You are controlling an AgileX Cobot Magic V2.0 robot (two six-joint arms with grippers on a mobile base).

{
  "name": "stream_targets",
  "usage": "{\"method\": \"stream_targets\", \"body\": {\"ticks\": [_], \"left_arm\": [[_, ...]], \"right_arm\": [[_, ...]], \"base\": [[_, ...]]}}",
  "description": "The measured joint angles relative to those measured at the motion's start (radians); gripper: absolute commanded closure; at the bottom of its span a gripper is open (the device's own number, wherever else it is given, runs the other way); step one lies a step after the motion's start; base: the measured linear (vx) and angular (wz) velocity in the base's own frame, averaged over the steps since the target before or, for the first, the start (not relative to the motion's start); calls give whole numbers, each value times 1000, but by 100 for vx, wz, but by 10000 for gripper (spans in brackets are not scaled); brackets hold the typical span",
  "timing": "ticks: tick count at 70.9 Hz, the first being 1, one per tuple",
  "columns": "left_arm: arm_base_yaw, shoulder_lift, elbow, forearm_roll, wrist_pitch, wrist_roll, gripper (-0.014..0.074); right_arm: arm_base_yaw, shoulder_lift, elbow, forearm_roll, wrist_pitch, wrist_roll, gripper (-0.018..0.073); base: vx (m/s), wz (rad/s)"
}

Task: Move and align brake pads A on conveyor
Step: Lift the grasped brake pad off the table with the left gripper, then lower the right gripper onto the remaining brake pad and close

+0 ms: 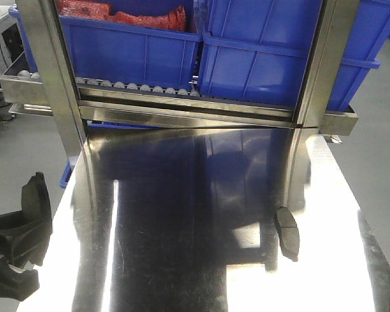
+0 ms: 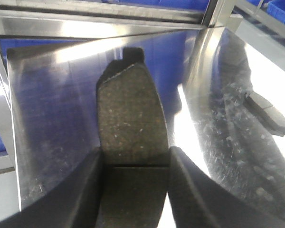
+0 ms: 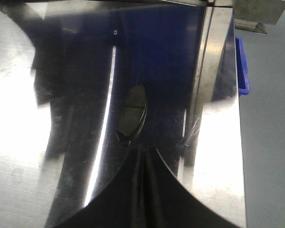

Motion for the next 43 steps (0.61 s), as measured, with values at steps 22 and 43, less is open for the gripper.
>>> {"method": "stream_targets", "body": {"ticks": [22,43], "left_arm": [[0,-2,0,0,-3,0,388],[0,-2,0,0,-3,0,388]], "right_arm": [[0,0,0,0,0,0,568],[0,0,0,0,-1,0,568]], "base": [[0,0],[0,0]]}}
